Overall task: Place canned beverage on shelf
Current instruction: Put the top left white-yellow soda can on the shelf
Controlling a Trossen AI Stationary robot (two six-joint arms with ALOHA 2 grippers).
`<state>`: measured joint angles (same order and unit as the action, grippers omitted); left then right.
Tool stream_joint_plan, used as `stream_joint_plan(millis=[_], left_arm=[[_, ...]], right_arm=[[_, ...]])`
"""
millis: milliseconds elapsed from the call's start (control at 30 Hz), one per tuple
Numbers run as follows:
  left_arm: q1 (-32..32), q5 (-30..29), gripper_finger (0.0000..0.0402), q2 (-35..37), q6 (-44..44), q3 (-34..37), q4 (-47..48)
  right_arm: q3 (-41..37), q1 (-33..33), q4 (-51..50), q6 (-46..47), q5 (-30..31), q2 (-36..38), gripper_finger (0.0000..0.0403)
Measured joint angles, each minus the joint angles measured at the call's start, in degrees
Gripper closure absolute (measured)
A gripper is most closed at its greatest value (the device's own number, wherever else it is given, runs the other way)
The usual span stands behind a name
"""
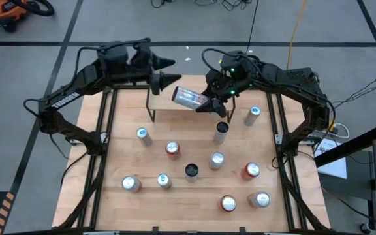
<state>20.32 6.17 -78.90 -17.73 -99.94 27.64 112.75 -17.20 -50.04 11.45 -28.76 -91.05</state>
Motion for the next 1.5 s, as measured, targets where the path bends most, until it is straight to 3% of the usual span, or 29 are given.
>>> stream_joint_plan(millis=[300, 433, 600, 933, 1500], left_arm=[[-0.08, -7.47, 0.0007, 3.47, -8.64, 0.04, 0.29], [-0.22, -10.76, 0.0007, 4.81, -8.99, 0.11, 0.36], [-0.20, -16.27, 0.0007, 6.52, -8.97, 0.13, -0.10], [-0.20, -15.43, 0.0006, 6.08, -12.46, 0.13, -1.33], [-0.60, -6.59, 0.0002, 0.14, -3.40, 0.15, -17.00]], right_arm=[[0.01, -1.11, 2.00, -1.31, 3.61, 1.49, 0.0178], [0.02, -0.15, 10.34, 1.67, 10.40, 0.64, 0.0178], [0.02, 1.41, 15.54, 7.16, 24.42, -1.06, 0.0177], [0.02, 3.60, 24.20, 2.24, 38.83, -1.70, 0.0177], [0.07, 4.97, 33.60, -9.32, 39.36, -1.70, 0.0177]])
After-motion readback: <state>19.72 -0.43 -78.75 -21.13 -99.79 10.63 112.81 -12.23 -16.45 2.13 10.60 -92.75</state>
